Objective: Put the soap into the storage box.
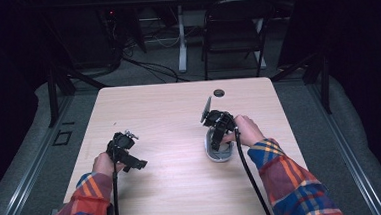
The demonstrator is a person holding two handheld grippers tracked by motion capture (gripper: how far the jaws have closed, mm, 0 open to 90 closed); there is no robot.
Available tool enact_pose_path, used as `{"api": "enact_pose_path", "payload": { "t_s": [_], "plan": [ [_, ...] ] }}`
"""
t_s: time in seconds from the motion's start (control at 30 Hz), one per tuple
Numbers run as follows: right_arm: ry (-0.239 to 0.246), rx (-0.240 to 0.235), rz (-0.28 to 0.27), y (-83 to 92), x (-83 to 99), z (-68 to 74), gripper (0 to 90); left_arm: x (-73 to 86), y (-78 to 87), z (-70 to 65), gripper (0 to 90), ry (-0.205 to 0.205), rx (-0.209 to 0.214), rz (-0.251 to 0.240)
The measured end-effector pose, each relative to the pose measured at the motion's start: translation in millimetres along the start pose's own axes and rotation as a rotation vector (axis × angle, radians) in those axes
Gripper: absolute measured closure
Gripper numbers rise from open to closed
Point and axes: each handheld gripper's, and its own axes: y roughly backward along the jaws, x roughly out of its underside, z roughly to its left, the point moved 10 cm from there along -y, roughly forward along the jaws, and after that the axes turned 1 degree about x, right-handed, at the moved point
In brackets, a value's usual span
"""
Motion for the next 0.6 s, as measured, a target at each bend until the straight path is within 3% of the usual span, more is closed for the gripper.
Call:
{"api": "enact_pose_path", "payload": {
  "t_s": [0.27,0.6],
  "plan": [
    [-0.026,0.000,-0.034,7.5,4.9,-1.6,20.3,0.0,-0.2,-0.1,0.0,0.000,0.001,0.000],
    [-0.037,0.005,-0.071,23.6,18.3,-5.5,12.8,0.0,0.3,-0.2,0.0,-0.002,0.000,0.002]
  ]
}}
